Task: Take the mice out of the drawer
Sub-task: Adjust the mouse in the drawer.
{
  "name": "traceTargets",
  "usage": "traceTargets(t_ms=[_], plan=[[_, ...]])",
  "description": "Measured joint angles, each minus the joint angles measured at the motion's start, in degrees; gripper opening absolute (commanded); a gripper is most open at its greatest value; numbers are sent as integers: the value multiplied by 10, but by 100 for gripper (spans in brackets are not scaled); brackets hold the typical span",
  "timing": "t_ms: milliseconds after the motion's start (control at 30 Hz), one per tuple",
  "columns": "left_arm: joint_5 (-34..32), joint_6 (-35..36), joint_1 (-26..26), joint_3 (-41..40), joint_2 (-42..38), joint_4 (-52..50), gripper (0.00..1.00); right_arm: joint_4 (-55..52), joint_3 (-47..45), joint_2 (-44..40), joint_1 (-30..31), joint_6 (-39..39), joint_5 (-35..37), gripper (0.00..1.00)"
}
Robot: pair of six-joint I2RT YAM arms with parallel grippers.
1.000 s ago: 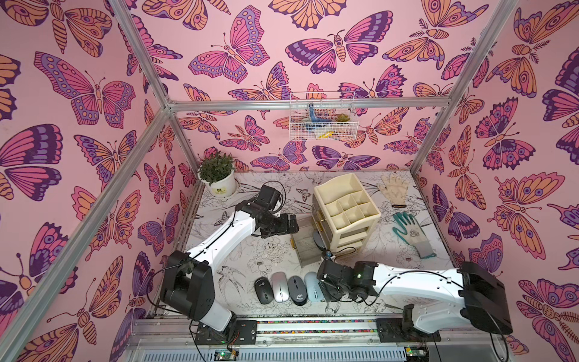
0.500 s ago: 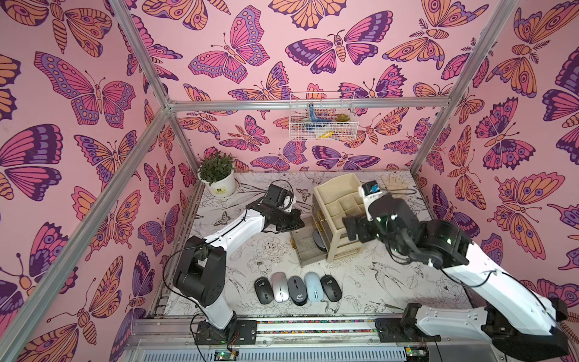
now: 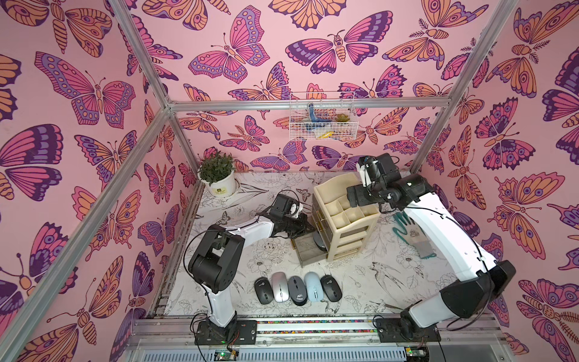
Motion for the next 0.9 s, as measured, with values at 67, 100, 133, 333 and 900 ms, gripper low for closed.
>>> traceTargets(t_ms=[67,100,133,333,900], plan=[[3,-29,-1,-6,12,31,0,0,0,6,0,-3,-8,97],[4,-44,-2,-10,19,48,0,0,-1,8,0,-3,-12,97],[7,-58,-3,-14,25,64,0,0,-2,9,0,-3,-15,97],[30,-158,-24,-25,70,169,0,17,-25,9,-1,-2,-28,97],[-19,-283,-63,-32,115,318,0,36,-38,3,-16,-27,-20,97]])
